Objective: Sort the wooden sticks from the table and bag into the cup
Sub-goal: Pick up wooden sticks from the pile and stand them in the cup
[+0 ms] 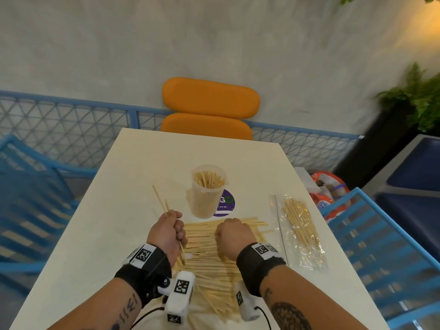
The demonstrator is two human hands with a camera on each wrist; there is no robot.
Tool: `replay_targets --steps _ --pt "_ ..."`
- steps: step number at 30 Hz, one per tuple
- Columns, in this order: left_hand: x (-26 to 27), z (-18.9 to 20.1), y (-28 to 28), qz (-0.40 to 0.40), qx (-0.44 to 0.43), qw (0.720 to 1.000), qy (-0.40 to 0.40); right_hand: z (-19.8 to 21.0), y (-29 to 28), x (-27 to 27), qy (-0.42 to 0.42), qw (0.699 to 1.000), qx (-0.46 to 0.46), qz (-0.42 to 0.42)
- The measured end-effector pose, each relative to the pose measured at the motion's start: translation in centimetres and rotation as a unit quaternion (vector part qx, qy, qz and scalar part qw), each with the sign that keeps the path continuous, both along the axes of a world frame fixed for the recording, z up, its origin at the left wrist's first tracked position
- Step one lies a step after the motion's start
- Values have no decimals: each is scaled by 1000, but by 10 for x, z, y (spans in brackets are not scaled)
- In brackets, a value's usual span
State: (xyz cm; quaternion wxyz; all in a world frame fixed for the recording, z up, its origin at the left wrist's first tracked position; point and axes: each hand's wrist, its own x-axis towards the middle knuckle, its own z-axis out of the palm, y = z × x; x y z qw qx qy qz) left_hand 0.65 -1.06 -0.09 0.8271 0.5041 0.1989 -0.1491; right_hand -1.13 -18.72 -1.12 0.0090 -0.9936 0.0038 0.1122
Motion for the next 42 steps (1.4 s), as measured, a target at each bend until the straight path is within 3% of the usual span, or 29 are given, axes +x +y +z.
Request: replay_targets --steps 7,16,19,21,24,26,28,30,37,42 --pt "1 0 2 3 3 1000 4 2 -2 -3 20 998 -12 51" --pt "-6 -3 -1 -7 -5 1000 8 7 -7 -3 -44 999 14 5" --pt "-8 0 -4 -9 -3 1000 7 21 -16 -6 -68 982 148 -94" --pt "-9 2 -10 -13 2 1000 7 36 -20 -11 -103 926 322 -167" --pt "-17 7 -26 -53 3 999 -5 54 -15 -23 -106 791 560 -221" --pt "-24 12 -40 -100 9 995 -22 59 -9 -27 -76 708 657 -248" --pt "-31 18 -52 -133 -3 991 -34 58 -3 -28 -63 669 691 -268" --pt "-34 25 -62 -145 -27 988 -44 55 0 -31 -73 671 685 -274" --pt "-30 27 -70 -213 -23 976 -32 53 -13 -40 -113 723 629 -260" --pt "-23 23 -69 -241 14 970 -24 52 -19 -42 -89 788 573 -207"
